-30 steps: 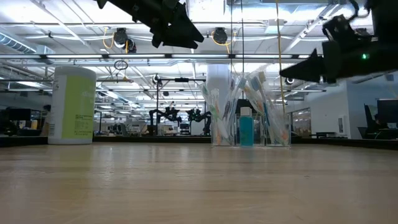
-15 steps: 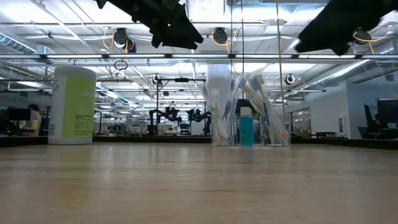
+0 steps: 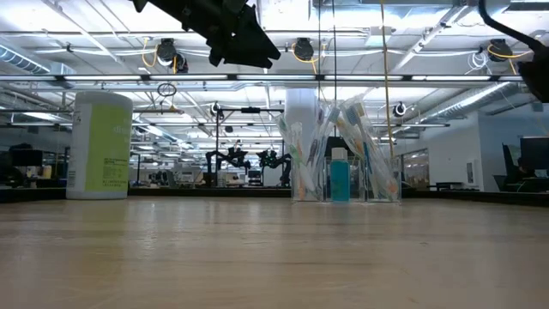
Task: Pick & Place toothbrushing station
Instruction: Put the blue mouthwash into the transparent organizer
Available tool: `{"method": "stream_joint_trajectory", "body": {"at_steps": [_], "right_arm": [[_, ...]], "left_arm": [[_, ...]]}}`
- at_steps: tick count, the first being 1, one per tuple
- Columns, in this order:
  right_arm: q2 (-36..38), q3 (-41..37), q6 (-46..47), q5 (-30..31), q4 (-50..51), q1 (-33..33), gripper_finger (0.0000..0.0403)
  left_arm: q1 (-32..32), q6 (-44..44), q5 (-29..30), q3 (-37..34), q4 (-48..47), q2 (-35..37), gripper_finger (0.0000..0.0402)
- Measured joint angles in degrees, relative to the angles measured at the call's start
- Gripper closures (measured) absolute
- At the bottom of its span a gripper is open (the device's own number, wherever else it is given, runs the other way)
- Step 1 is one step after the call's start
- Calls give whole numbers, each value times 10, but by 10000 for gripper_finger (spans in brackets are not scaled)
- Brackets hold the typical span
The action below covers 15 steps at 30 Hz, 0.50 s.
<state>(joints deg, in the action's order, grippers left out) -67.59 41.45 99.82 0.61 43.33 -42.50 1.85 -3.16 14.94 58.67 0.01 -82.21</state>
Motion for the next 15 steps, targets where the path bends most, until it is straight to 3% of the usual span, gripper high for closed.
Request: {"method": "stream_joint_trajectory", "body": {"at_steps": [6,15], "right_arm": [[-4,0,92,-8,7,-24,273],[-49,0,95,-24,8,-34,273]], "left_arm": [[0,3,0,0,2,0,210],[0,4,-1,0,2,0,210]]}}
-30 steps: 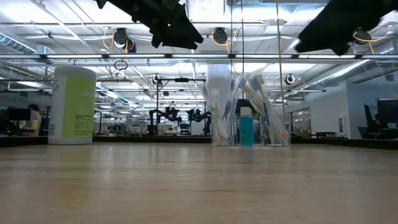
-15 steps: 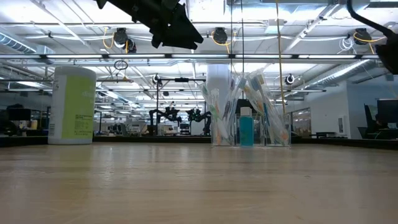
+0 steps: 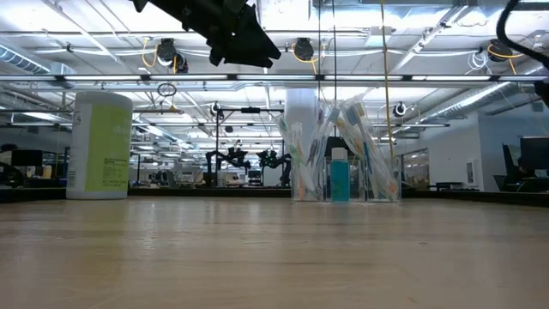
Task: Pick & Place toothbrushing station
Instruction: Put the blue mouthwash into the transparent organizer
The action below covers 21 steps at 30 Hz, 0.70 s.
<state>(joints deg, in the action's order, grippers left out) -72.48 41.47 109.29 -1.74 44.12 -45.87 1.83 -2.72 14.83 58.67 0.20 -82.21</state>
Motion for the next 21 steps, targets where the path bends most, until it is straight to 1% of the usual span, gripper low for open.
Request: {"method": "stream_joint_trajectory", "body": {"at_steps": [2,9,13,18,21], "right_arm": [[-14,0,0,-15,1,0,273],[-49,0,1,-14,-34,1,273],[-70,0,0,-15,-37,1,273],[-85,0,-30,-15,-36,1,273],[-88,0,-35,-13,-40,1,283]], "left_arm": [[0,0,0,0,0,0,210],[0,0,0,0,1,0,211],[0,0,0,0,1,0,211],[0,0,0,0,1,0,210],[0,-1,0,0,1,0,210]]}}
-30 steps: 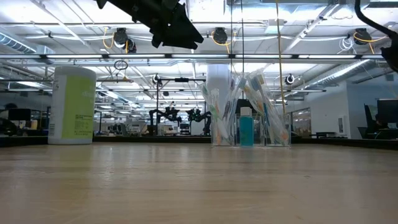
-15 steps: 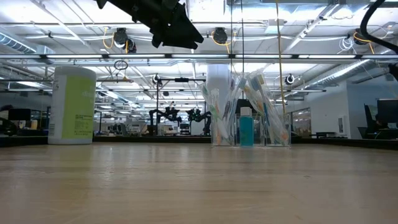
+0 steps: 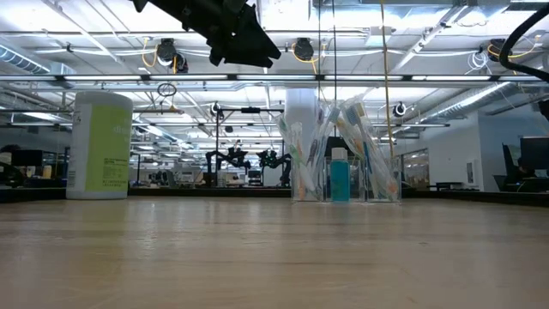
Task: Pick & Place toothbrushing station
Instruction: Put the blue mouthwash into the transparent organizer
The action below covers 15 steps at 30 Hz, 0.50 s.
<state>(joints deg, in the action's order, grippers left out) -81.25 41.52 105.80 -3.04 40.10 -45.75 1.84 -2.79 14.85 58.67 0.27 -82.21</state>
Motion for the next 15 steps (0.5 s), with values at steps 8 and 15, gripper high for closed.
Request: {"method": "stream_joint_trajectory", "body": {"at_steps": [8,15], "right_arm": [[15,-1,-26,54,-44,6,316],[63,-1,-192,275,-140,61,301]], "left_arm": [[0,0,0,0,1,0,210],[0,-1,0,0,30,0,211]]}}
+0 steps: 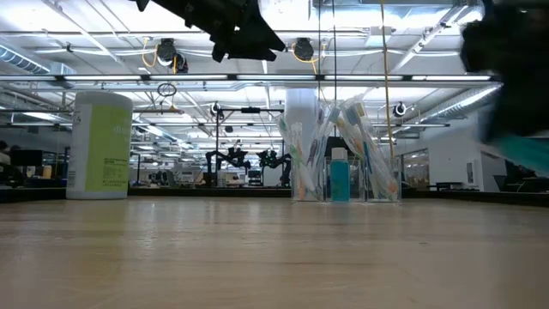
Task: Pick & Place toothbrushing station
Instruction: Put the blue mouthwash into the transparent organizer
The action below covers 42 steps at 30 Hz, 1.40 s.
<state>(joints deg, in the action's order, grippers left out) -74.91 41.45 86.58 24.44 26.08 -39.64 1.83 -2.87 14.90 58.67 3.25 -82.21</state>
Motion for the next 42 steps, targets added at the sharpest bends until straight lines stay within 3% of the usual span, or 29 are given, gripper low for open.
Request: {"method": "stream_joint_trajectory", "body": {"at_steps": [4,6,8,12,16,20,23,28,35,40,42], "right_arm": [[10,0,-215,206,-82,63,311],[4,0,-340,269,-165,107,313],[-10,0,-452,251,-279,159,311],[-56,1,-603,86,-468,259,308],[-81,0,-674,84,-521,334,308],[-80,0,-693,116,-481,384,308],[-72,0,-694,136,-431,400,308],[-61,0,-735,218,-392,408,308],[-60,0,-810,239,-457,408,308],[-60,0,-818,292,-467,432,307],[-60,0,-818,279,-467,451,307]], "left_arm": [[0,0,0,0,4,0,210],[0,0,0,0,3,0,210],[0,0,0,0,2,0,210],[0,-3,0,0,-6,0,210],[0,-7,0,0,-11,0,210],[0,-9,0,0,-14,0,210],[0,-10,0,0,-18,0,210],[0,-23,0,0,-18,0,210],[0,-25,0,0,-18,0,210],[0,-26,0,0,-18,0,210],[0,-30,0,0,-18,0,210]]}}
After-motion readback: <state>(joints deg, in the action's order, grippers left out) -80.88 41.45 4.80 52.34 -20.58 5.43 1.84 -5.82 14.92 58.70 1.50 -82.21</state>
